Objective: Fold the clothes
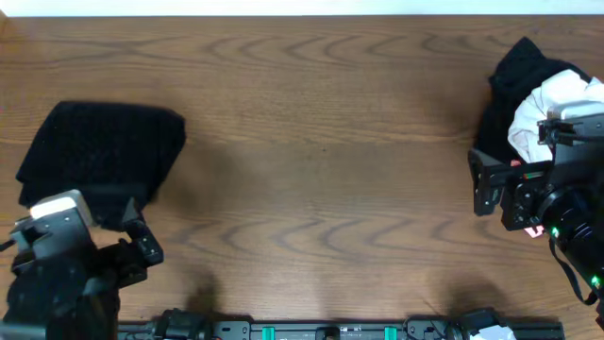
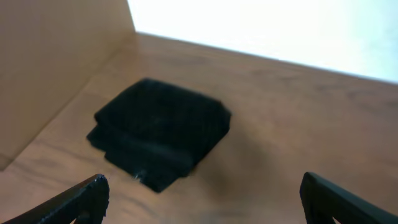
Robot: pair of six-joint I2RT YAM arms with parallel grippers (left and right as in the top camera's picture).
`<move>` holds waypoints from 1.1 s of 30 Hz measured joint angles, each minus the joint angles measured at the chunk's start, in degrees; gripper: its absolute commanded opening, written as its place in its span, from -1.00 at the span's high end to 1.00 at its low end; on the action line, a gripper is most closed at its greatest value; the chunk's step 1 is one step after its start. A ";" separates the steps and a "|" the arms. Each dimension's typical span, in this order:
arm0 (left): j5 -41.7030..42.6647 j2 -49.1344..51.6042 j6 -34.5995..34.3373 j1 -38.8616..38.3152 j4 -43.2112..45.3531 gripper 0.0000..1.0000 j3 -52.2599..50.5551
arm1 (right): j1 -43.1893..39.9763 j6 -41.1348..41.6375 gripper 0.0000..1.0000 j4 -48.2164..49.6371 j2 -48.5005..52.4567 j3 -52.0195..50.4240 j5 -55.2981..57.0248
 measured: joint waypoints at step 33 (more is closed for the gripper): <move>-0.39 0.31 0.04 0.00 -2.38 -0.96 -0.02 | -7.34 -0.68 -0.98 5.66 -10.19 -8.98 1.05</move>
